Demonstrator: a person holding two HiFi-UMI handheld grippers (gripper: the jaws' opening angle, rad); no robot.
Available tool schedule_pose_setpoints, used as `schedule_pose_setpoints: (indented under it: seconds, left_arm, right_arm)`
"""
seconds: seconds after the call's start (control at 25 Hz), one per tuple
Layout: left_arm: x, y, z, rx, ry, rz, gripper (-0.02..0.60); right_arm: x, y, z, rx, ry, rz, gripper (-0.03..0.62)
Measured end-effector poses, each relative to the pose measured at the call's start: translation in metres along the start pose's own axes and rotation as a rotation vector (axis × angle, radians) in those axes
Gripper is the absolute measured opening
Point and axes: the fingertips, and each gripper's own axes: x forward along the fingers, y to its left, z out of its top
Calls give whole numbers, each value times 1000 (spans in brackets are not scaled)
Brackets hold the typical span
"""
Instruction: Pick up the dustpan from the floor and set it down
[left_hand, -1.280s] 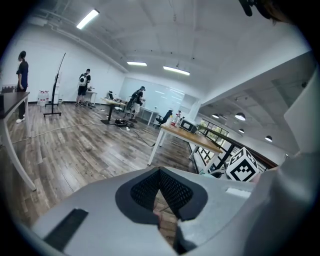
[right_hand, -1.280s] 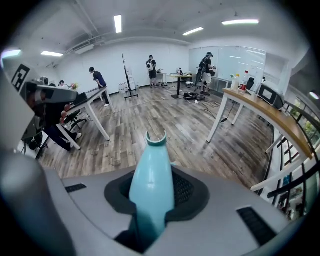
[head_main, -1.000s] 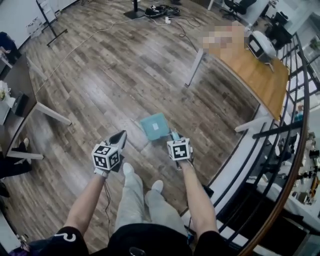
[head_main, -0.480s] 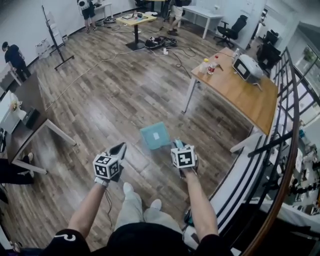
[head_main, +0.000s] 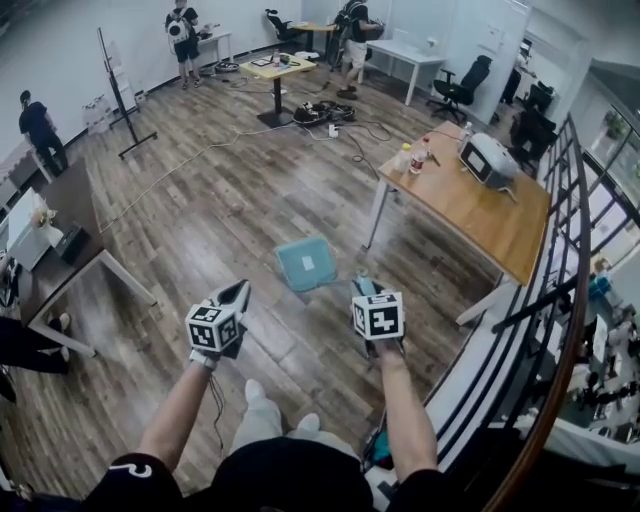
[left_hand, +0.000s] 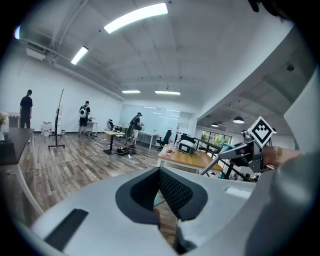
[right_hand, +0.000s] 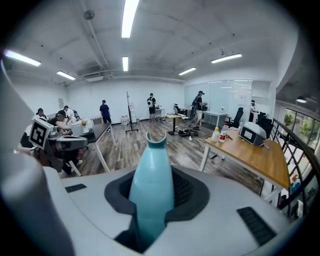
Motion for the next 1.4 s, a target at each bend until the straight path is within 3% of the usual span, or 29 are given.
schedule_pose_setpoints:
  seconds: [0.6,1.4]
  left_arm:
    - [-16,-16,32,47,-45,7,-3]
    - [-33,-9,28,68,-49,14,-3]
  right_arm:
    - [-28,-9,32,-13,-72,-2,86]
    - [-31,10,19,1,-59,13,86]
